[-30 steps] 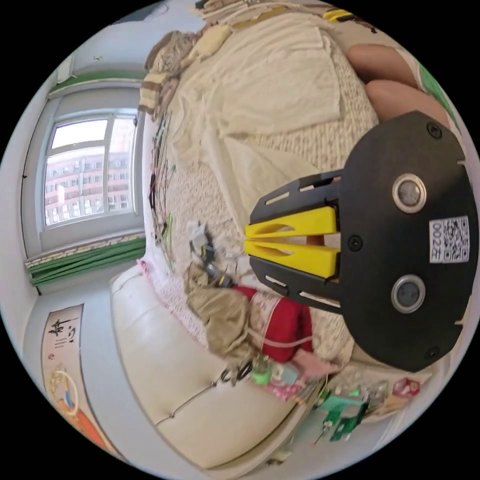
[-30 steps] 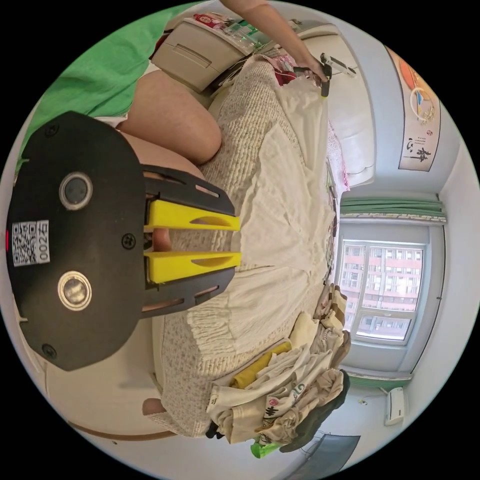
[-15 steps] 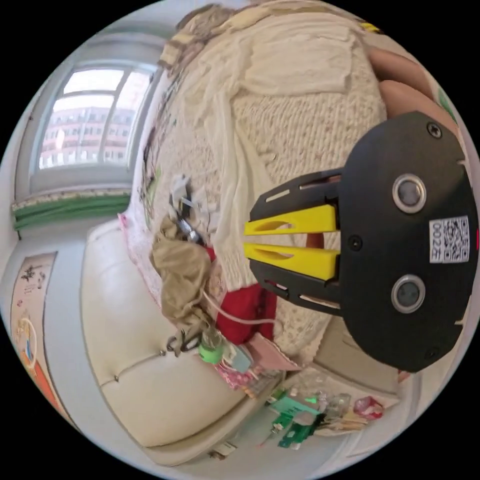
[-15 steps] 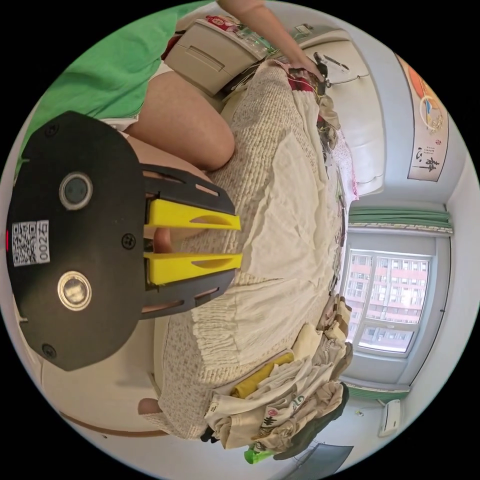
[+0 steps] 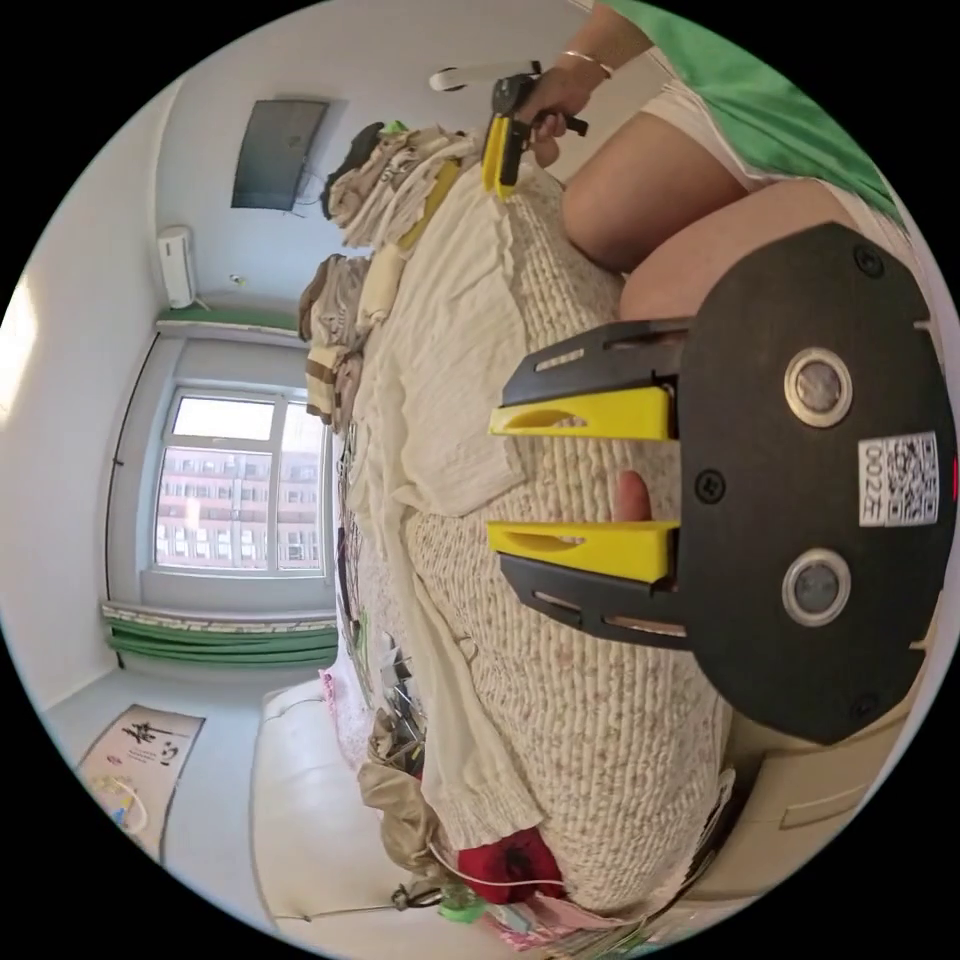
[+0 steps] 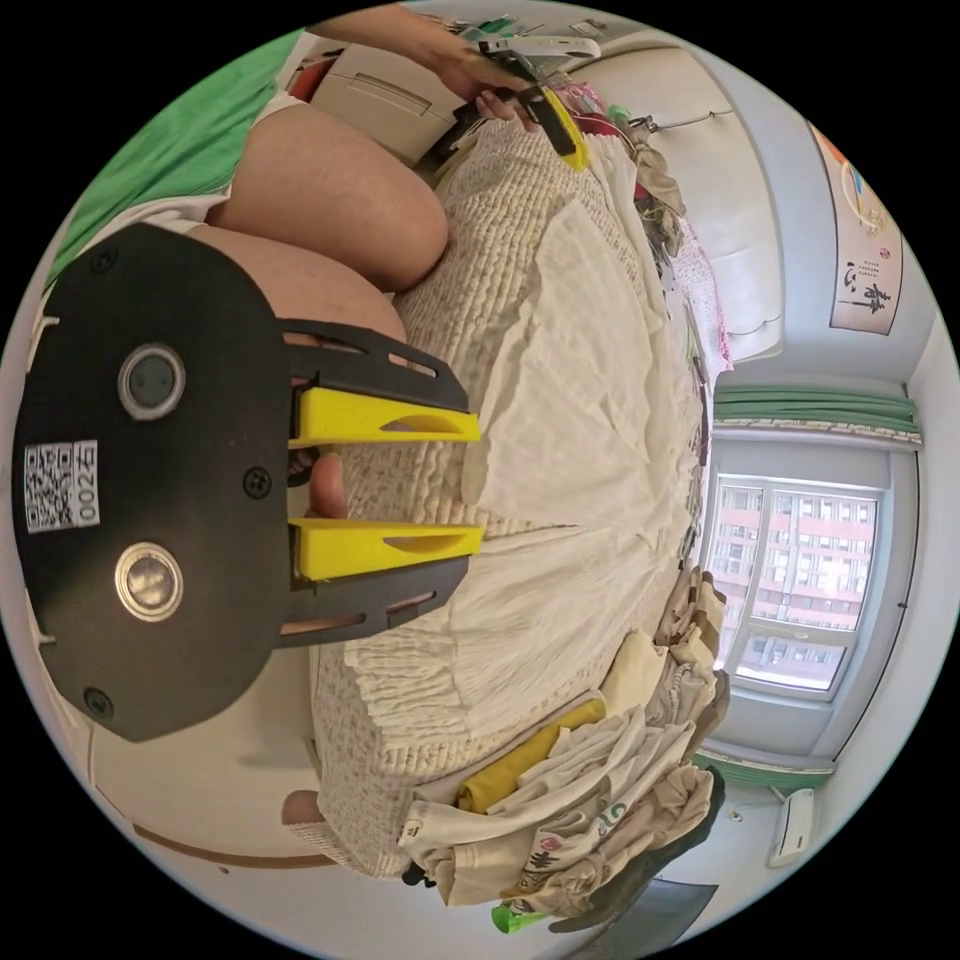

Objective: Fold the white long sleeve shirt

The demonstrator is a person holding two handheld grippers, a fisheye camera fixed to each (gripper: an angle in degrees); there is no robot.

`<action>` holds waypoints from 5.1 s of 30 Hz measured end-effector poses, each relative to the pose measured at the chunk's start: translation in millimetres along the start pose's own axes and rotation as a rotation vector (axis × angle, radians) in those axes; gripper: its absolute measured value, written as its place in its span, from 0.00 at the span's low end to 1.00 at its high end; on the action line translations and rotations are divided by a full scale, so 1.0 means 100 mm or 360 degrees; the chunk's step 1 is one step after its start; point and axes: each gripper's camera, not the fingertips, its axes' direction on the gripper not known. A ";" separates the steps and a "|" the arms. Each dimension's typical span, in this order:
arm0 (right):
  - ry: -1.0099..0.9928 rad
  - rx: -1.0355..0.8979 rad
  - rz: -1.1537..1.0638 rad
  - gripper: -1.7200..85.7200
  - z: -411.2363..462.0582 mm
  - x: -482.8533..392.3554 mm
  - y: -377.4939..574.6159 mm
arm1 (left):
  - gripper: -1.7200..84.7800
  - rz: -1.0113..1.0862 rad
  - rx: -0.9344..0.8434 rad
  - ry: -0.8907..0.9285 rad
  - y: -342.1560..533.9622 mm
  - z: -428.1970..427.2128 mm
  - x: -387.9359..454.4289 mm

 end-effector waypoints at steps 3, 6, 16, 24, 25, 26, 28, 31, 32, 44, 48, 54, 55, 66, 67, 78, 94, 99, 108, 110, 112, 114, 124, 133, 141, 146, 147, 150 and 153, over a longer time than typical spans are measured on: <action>-0.0011 -0.0017 0.0000 0.16 0.03 0.01 -0.01 | 0.18 0.0097 -0.0081 -0.0060 0.02 0.12 0.06; -0.0021 -0.0023 0.0007 0.16 0.04 0.02 -0.03 | 0.18 0.0175 -0.0136 -0.0123 0.00 0.24 0.08; -0.0012 -0.0048 0.0035 0.15 0.03 0.09 -0.08 | 0.09 0.0034 -0.0150 -0.0118 0.06 0.49 0.02; -0.0038 -0.0063 0.0162 0.12 0.02 0.27 -0.06 | 0.01 -0.0039 -0.0178 -0.0163 0.10 0.47 0.13; -0.0033 -0.0062 0.0175 0.11 0.02 0.29 -0.06 | 0.01 -0.0044 -0.0178 -0.0152 0.09 0.44 0.14; -0.0037 -0.0065 0.0160 0.08 0.01 0.31 -0.07 | 0.01 -0.0047 -0.0176 -0.0148 0.08 0.43 0.15; -0.0052 -0.0080 0.0113 0.03 -0.03 0.32 -0.09 | 0.01 -0.0060 -0.0171 -0.0143 0.01 0.34 0.14; 0.0015 0.0005 0.0083 0.01 -0.23 0.37 -0.15 | 0.01 -0.0091 -0.0141 -0.0120 -0.12 0.16 0.09; 0.0062 0.0051 0.0075 0.01 -0.35 0.40 -0.18 | 0.01 -0.0101 -0.0134 -0.0111 -0.16 0.11 0.08; 0.0099 0.0414 0.0294 0.01 -1.46 0.97 -0.24 | 0.01 -0.0308 -0.0116 0.0075 -0.77 -0.89 0.00; -0.0021 0.0353 0.0291 0.01 -1.38 1.03 -0.20 | 0.01 -0.0341 -0.0047 0.0156 -0.83 -1.01 0.02; -0.0030 0.0180 0.0281 0.01 -1.08 0.99 -0.12 | 0.01 -0.0486 -0.0239 0.0198 -0.76 -0.66 -0.07; -0.0039 0.0171 0.0270 0.01 -1.06 0.98 -0.12 | 0.01 -0.0494 -0.0248 0.0228 -0.76 -0.63 -0.07; -0.0101 0.0398 0.0328 0.01 -1.10 1.17 -0.68 | 0.01 -0.0444 0.0059 0.0258 -1.70 -0.62 0.14; -0.0110 0.0367 0.0340 0.02 -0.98 1.19 -0.77 | 0.01 -0.0402 0.0040 0.0176 -1.82 -0.47 0.20; 0.0041 -0.0044 0.0420 0.09 0.00 1.15 -0.43 | 0.01 -0.0342 -0.0680 -0.0038 -1.17 1.10 0.09; -0.0169 0.0345 -0.0554 0.13 -0.20 -1.34 -0.66 | 0.01 -0.0348 -0.0192 0.0301 -1.21 0.37 0.31; -0.0210 0.0135 -0.0801 0.15 0.40 -1.96 -0.88 | 0.01 -0.0299 -0.0032 0.0384 -1.46 0.14 0.40; -0.0270 0.0116 -0.0326 0.02 0.75 -1.37 -1.36 | 0.01 -0.0259 -0.0089 0.0328 -1.46 0.23 0.37; -0.0175 0.0198 -0.0163 0.02 0.65 -1.03 -1.39 | 0.01 -0.0265 -0.0121 0.0270 -1.39 0.28 0.34; -0.0094 0.0240 -0.0092 0.01 0.58 -0.83 -1.41 | 0.01 -0.0275 -0.0153 0.0257 -1.31 0.36 0.31; -0.0018 0.0270 -0.0030 0.01 0.53 -0.67 -1.42 | 0.01 -0.0253 -0.0178 0.0234 -1.26 0.41 0.33; -0.0330 -0.0232 -0.0168 0.01 0.88 -0.41 -1.26 | 0.01 -0.0089 -0.0303 0.0187 -1.17 0.63 0.51; -0.0168 -0.0023 -0.0099 0.07 0.57 -0.54 -1.07 | 0.01 0.0089 -0.0353 0.0199 -1.16 0.75 0.75; 0.0006 -0.0034 0.0202 0.08 0.55 -0.24 -0.79 | 0.01 0.0199 -0.0421 0.0199 -1.07 0.84 0.85; -0.0271 0.0205 -0.0310 0.15 0.32 -1.00 -0.74 | 0.01 0.0212 -0.0420 0.0243 -1.05 0.89 0.92; -0.0285 0.0215 -0.0362 0.15 0.32 -1.08 -0.74 | 0.01 0.0224 -0.0416 0.0246 -1.05 0.89 0.94; -0.0290 0.0210 -0.0530 0.16 0.45 -1.41 -0.83 | 0.01 0.0260 -0.0406 0.0229 -1.03 0.86 0.99; -0.0280 0.0154 -0.0549 0.12 0.66 -1.52 -1.00 | 0.01 0.0289 -0.0393 0.0210 -0.98 0.81 0.98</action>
